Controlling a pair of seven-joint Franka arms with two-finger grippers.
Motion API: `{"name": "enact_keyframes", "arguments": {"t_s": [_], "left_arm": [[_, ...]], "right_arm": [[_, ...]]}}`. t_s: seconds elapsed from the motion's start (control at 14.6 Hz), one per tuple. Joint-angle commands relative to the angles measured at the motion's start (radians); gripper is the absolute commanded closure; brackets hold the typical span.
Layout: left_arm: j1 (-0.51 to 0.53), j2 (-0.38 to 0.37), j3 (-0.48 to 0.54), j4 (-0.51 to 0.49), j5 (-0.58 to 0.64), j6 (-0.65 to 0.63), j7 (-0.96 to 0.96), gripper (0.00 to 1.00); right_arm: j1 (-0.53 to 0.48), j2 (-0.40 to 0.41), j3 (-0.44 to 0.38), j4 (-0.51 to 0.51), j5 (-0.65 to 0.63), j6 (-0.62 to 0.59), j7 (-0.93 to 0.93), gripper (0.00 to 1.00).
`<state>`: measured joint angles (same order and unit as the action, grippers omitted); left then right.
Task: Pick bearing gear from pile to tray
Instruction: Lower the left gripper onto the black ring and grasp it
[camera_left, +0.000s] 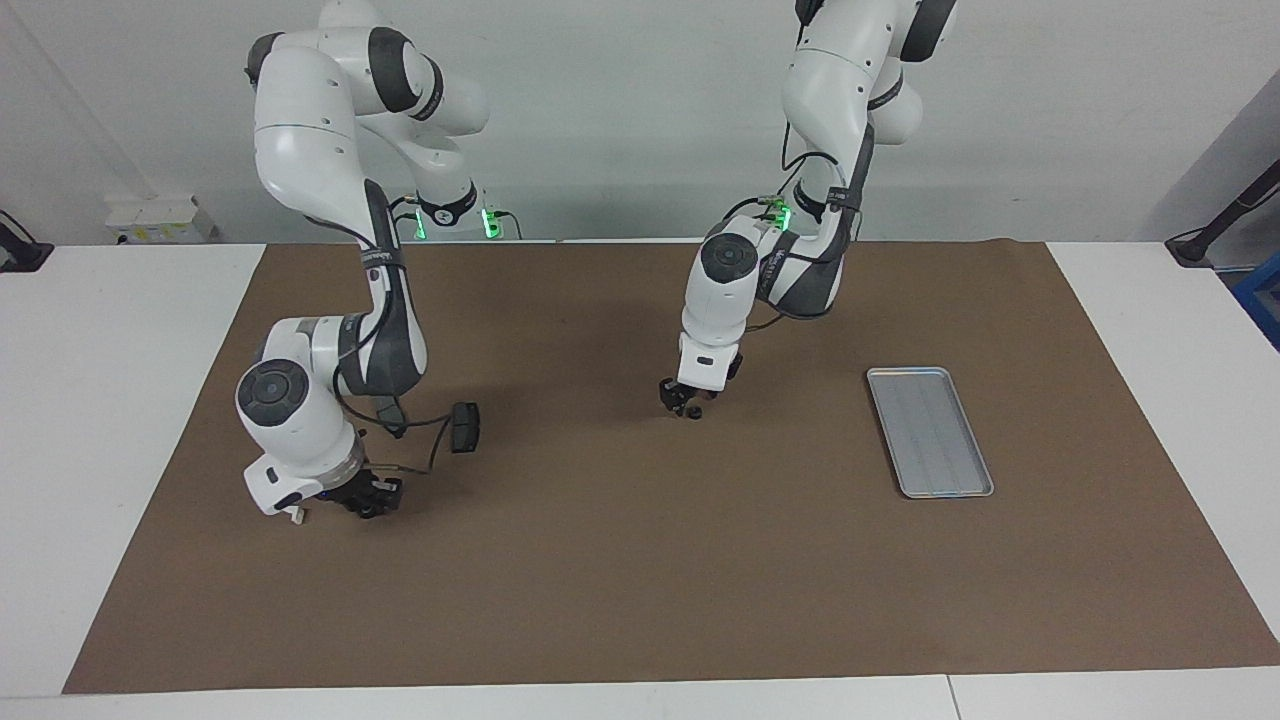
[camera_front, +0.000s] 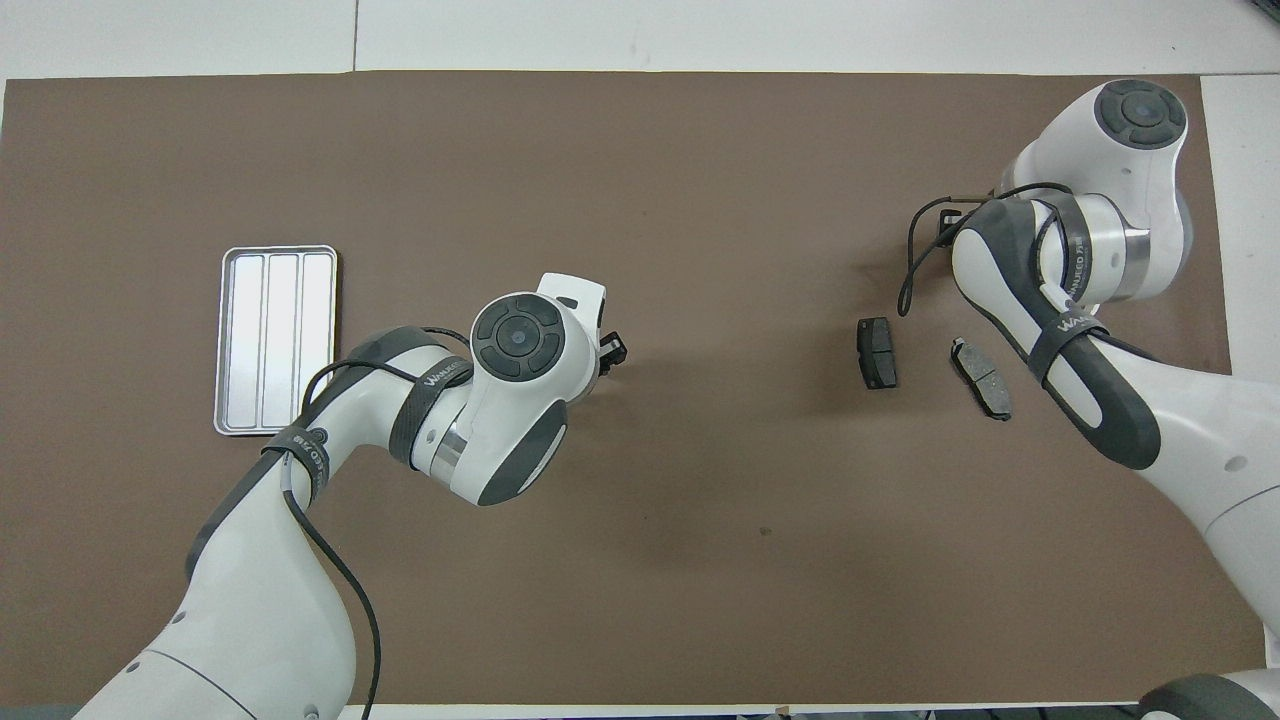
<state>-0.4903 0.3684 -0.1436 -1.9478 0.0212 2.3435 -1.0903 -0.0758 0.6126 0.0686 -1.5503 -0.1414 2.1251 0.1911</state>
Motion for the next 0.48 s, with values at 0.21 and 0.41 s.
{"name": "enact_keyframes", "arguments": {"t_s": [0.21,0.41], "left_arm": [[-0.002,0.010,0.016,0.006,0.037,0.033,-0.023,0.40],[-0.001,0.012,0.016,0.006,0.040,0.040,-0.025,0.41]], "right_arm": [[-0.036,-0.004,0.013,-0.033,-0.001,0.010,-0.051,1.00],[-0.030,-0.014,0.016,-0.014,-0.003,-0.031,-0.059,1.00]]}}
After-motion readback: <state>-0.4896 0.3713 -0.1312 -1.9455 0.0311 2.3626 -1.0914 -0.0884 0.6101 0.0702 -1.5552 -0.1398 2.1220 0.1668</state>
